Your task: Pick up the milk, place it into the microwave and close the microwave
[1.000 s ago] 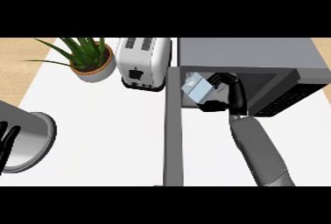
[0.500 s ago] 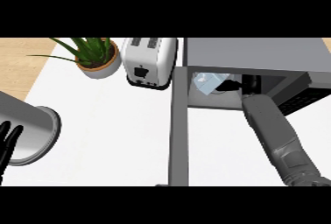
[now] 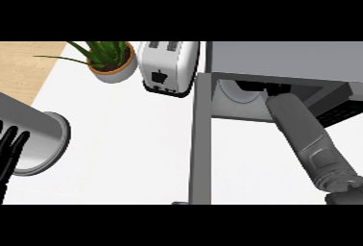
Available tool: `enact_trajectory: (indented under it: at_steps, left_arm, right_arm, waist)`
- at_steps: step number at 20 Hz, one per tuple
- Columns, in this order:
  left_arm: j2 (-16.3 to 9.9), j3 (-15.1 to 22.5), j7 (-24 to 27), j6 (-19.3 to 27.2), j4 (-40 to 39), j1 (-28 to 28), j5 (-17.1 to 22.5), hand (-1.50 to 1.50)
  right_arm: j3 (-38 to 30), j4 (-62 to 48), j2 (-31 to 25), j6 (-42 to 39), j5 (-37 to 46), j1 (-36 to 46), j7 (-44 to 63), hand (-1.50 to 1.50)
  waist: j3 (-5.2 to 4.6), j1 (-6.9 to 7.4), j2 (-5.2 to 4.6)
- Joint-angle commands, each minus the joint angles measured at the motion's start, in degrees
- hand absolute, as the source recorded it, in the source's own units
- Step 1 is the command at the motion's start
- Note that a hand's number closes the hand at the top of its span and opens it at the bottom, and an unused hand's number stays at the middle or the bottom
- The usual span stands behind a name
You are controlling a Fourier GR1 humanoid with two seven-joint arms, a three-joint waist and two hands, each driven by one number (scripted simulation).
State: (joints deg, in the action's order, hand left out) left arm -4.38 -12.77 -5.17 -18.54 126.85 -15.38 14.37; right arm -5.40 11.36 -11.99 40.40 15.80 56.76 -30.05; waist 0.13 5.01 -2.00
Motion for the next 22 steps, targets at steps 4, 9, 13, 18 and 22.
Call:
enact_trajectory:
  at_steps: [4, 9, 13, 18, 22]
  left_arm:
    - [-0.7, 0.4, -0.9, 0.3, 0.4, 1.4, -1.7, -1.5]
    - [0.5, 1.7, 1.4, -0.9, -0.4, -0.4, -3.1, -1.5]
    - [-0.1, 0.9, -0.6, -0.4, 2.6, -0.5, -1.7, -1.5]
    - [1.0, 2.1, 0.5, -0.9, 2.8, -2.7, -4.1, -1.5]
    - [1.0, 2.6, 0.4, -1.5, 2.6, -2.9, -3.9, -1.5]
  right_arm:
    - [2.3, -5.6, 1.9, -2.3, 3.2, 5.1, 2.5, -1.5]
    - [1.5, -6.2, 1.9, -3.8, 2.8, 5.7, 2.2, -1.5]
    - [-0.1, -5.5, 2.1, -2.0, 1.5, 6.0, 1.7, -1.5]
    - [-1.5, -5.2, 2.5, 1.1, 0.6, 4.4, 0.5, -1.5]
    - [-2.5, -4.7, 1.5, 1.1, -0.1, 4.4, -0.7, -1.5]
  waist:
    - [0.02, 0.17, 0.05]
    - [0.02, 0.17, -0.01]
    - [0.06, 0.41, 0.01]
    - [-0.01, -0.59, 0.4]
    - [-0.02, -0.88, 0.48]
